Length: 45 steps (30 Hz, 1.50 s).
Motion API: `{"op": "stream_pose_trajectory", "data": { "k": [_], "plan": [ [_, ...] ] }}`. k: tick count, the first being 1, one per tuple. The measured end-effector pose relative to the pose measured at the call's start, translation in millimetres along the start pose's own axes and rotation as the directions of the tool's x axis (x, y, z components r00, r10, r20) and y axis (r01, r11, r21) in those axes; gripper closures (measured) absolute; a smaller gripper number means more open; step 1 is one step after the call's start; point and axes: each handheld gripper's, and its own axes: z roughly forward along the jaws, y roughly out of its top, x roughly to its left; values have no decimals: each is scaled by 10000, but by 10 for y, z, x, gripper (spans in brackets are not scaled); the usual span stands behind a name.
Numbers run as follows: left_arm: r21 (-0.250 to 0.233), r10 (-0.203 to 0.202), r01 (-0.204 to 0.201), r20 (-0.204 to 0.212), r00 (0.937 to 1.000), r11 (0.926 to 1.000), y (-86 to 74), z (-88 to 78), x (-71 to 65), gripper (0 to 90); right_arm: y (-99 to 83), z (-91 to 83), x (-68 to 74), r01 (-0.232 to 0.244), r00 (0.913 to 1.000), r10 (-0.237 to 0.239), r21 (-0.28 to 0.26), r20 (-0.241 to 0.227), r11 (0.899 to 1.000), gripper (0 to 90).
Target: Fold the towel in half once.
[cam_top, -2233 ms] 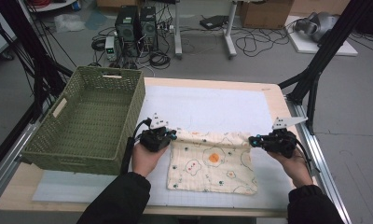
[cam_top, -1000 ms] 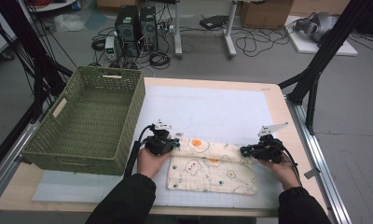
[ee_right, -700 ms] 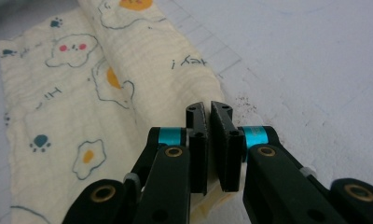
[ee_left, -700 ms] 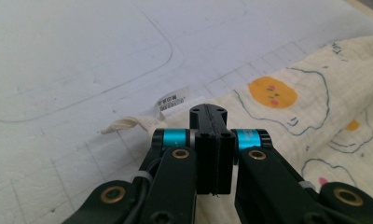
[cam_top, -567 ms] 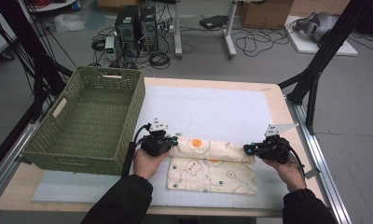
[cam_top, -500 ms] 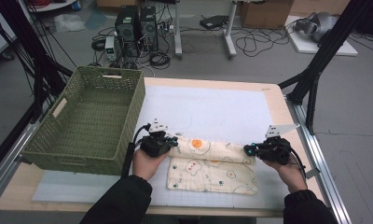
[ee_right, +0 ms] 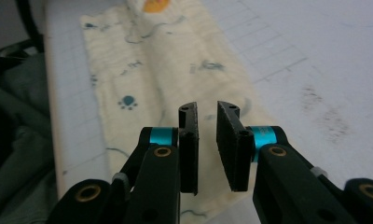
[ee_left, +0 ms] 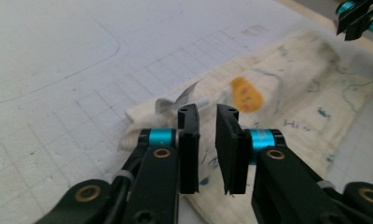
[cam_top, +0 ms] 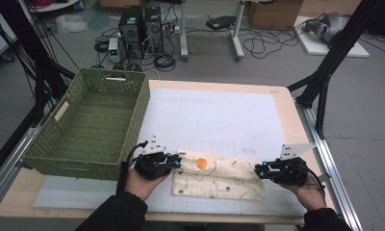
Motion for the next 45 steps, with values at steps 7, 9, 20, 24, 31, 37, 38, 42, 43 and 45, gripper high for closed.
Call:
{"op": "stream_pose_trajectory", "data": {
  "k": [7,9,20,24,31,37,38,42,43,45],
  "plan": [
    [133,-168,173,-386,9991,9998,22,76,87,673,24,82,-88,-177,9994,173,127,309,9998,681],
    [277,-260,273,-486,9985,9992,23,143,134,650,55,161,-115,-208,9997,205,259,123,9994,669],
    [1820,142,-99,-220,9997,9833,-76,482,153,896,-23,437,-144,58,9994,-109,1518,328,9884,882],
    [1565,156,-147,-43,9999,9876,-58,400,116,898,-14,368,-131,111,9995,-148,1265,285,9919,890],
    [1430,248,-262,115,9996,9894,-75,273,76,898,-11,348,-130,-70,9983,8,1058,581,9944,741],
    [1355,262,-281,159,9995,9904,-91,257,71,898,-38,427,-131,104,9984,-188,1548,527,9879,875],
    [1308,248,-267,159,9996,9910,-87,254,66,898,-37,424,-129,135,9984,-219,1542,530,9880,884],
    [1036,218,-245,278,9994,9943,-58,197,28,898,-19,349,-106,271,9990,-318,1416,312,9896,889],
    [992,321,-349,303,9990,9945,-48,173,10,898,-3,313,-87,371,9986,-417,1285,334,9910,888],
    [891,430,-464,389,9983,9949,-36,117,-21,897,32,217,-35,461,9986,-482,926,205,9946,888]
  ]
}}
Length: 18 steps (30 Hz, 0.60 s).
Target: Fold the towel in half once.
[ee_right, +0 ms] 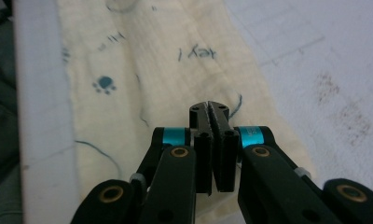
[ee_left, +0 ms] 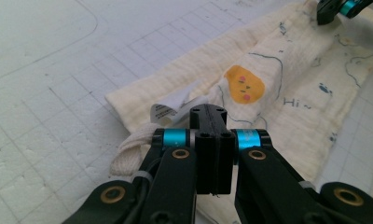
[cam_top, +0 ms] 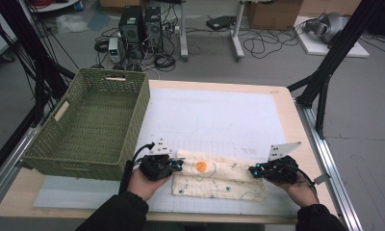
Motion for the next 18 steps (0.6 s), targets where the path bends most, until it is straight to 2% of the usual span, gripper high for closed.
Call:
{"op": "stream_pose_trajectory", "data": {
  "k": [2,4,6,7,9,12,16,18],
  "plan": [
    [-155,93,-90,159,9998,9998,-5,-61,-30,895,15,-94,78,336,9994,-336,-193,-11,9992,885],
    [-314,127,-114,418,9990,9994,-9,-122,-51,831,11,-172,152,426,9988,-435,-398,-208,9983,882],
    [-417,88,-69,465,9989,9991,-2,-175,-69,764,-1,-250,205,400,9980,-432,-687,-460,9968,868],
    [-443,155,-132,498,9986,9989,5,-196,-72,740,-5,-283,216,323,9978,-367,-799,-543,9963,830],
    [-438,181,-165,358,9992,9989,21,-210,-70,725,-13,-328,206,169,9967,-242,-939,-777,9954,797],
    [-430,66,-59,159,9999,9991,38,-176,-31,696,-20,-324,156,1,9981,-70,-1101,-619,9939,745],
    [-338,-32,30,-76,10000,9994,27,-62,30,686,-42,-221,75,-278,9996,271,-793,-96,9965,670],
    [-281,-13,4,-301,9995,9996,23,3,63,685,-48,-195,24,-437,9990,443,-876,55,9952,645]
  ]
}}
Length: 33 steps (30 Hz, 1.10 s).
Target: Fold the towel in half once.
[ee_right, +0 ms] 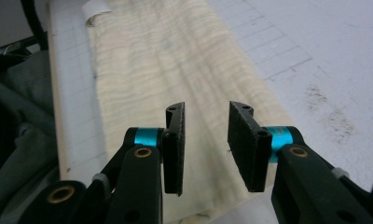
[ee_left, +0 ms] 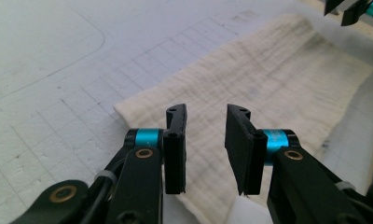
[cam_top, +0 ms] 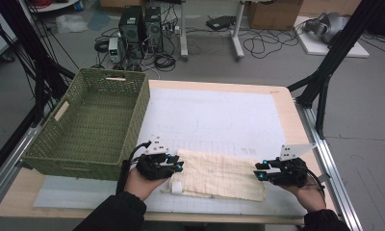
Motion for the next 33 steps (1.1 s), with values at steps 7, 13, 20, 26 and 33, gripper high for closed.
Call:
{"op": "stream_pose_trajectory", "data": {
  "k": [7,13,20,26,33],
  "plan": [
    [81,-331,344,-1301,9910,9994,0,251,171,644,-27,139,-284,-798,9931,751,492,906,9956,552],
    [565,-950,1058,-1674,9813,9928,-37,430,284,508,-75,263,-442,-1256,9896,1173,1018,832,9869,555],
    [827,-809,897,-1042,9913,9925,-51,516,220,760,-71,330,-446,-971,9950,926,1390,385,9855,800],
    [599,-938,1028,-1367,9862,9929,-19,525,198,850,-48,316,-490,-1053,9944,1030,1478,233,9834,831],
    [-274,-1576,1552,-2052,9660,9875,124,601,290,853,101,301,-635,-1156,9919,1056,1583,700,9806,831]
  ]
}}
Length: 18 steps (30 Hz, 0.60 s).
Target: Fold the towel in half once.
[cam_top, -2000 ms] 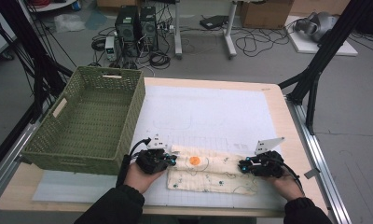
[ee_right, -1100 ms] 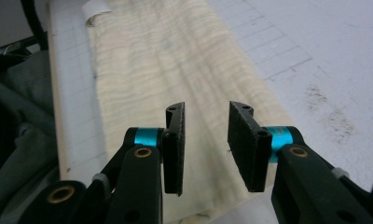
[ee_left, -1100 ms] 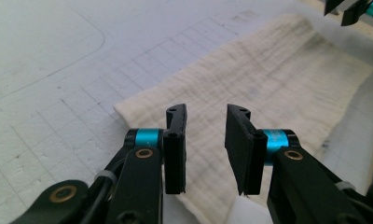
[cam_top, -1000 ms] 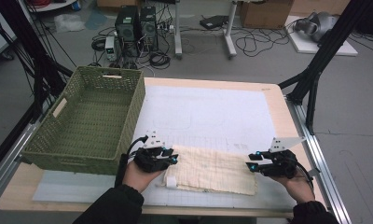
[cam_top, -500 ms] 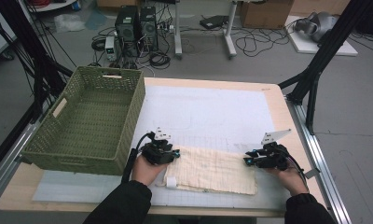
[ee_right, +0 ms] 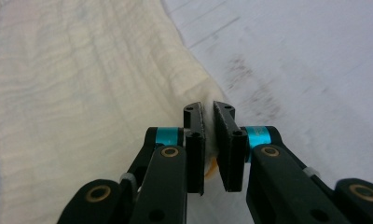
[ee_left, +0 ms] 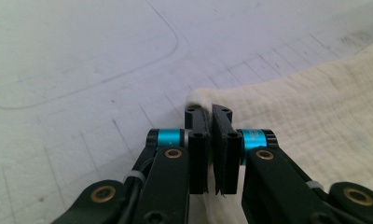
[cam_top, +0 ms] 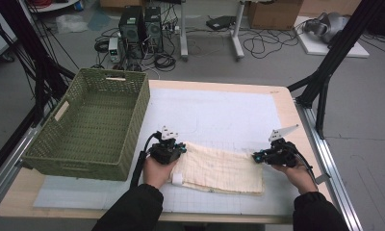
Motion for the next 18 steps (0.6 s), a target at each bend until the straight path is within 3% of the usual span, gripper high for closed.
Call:
{"op": "stream_pose_trajectory", "data": {
  "k": [10,14,15,18],
  "plan": [
    [-544,-228,212,-277,9994,9983,325,108,79,850,198,-142,-241,-534,9960,586,-756,680,9957,829],
    [-222,-295,291,-156,9994,9993,305,145,144,731,185,-94,-282,-828,9926,891,-760,831,9937,657],
    [-295,-376,373,-99,9992,9989,307,144,157,680,174,-90,-301,-953,9926,1003,-725,688,9928,646],
    [-216,-425,426,62,9991,9989,434,130,190,674,168,-119,-318,-944,9920,1015,-929,748,9912,631]
  ]
}}
